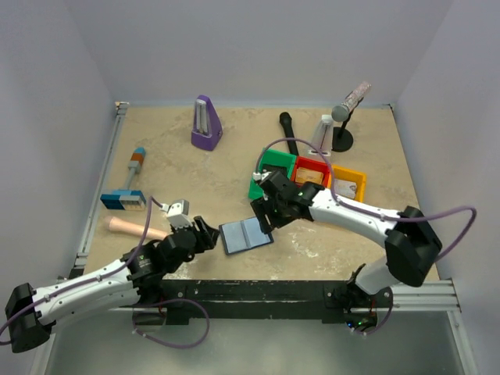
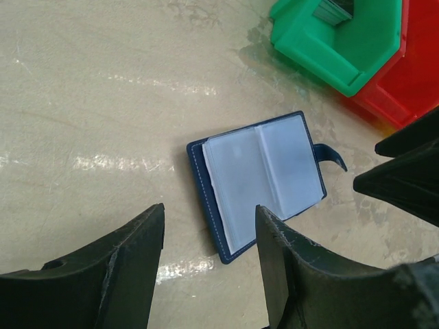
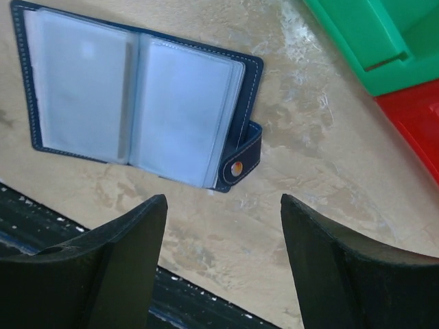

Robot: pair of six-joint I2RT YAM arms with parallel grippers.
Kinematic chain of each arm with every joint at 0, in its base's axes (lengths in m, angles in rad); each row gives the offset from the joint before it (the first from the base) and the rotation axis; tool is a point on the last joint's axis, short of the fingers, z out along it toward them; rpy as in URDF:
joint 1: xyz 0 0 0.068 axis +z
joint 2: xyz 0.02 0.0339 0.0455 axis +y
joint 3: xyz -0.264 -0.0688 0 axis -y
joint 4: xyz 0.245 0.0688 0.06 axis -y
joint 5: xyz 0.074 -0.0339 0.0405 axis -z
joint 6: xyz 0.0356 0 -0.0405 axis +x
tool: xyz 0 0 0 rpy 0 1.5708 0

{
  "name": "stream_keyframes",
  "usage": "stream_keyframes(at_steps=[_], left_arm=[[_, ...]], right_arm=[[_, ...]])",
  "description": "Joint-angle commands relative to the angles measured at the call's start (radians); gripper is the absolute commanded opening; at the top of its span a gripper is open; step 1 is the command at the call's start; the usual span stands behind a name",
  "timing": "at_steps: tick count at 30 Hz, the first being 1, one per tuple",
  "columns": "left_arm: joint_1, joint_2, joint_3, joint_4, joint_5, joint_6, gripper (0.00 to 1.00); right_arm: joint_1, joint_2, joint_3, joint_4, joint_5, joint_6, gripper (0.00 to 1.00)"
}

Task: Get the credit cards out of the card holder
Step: Remove the credit card from the card holder.

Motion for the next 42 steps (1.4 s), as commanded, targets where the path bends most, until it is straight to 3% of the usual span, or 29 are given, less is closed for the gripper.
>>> stream_keyframes(at_steps=[1,9,19,28,31,42], left_arm=[[-0.002,-0.049,-0.033,-0.042,-0.028,-0.047,0.59],[-0.002,-0.063,-0.050,-0.039,-0.010,-0.050,0.57],[-0.002,-0.054,-0.060,0.067,0.049,0.018,0.56],[-0.002,-0.039,-0.051,0.086,0.066,0.031,0.55],[-0.004,-0.026,-0.042,0.110,0.085,0.065,0.55],[-0.002,0.300,0.146,0.214,0.270,0.235,0.58]], right_arm=[[0.008,0.092,0.088,-0.003,0.052,-0.033,0.71],[0.002,0.238,0.162,-0.047,0.102,-0.021,0.66],[-0.026,0.238,0.095,-0.035,0.072,0.019,0.48],[-0.034,0.185,0.049,-0.041,0.033,0.031,0.18],[-0.034,0.108,0.020,-0.024,0.016,0.027,0.00],[-0.023,-0.093,-0.076,0.074,-0.213,-0.022,0.00]])
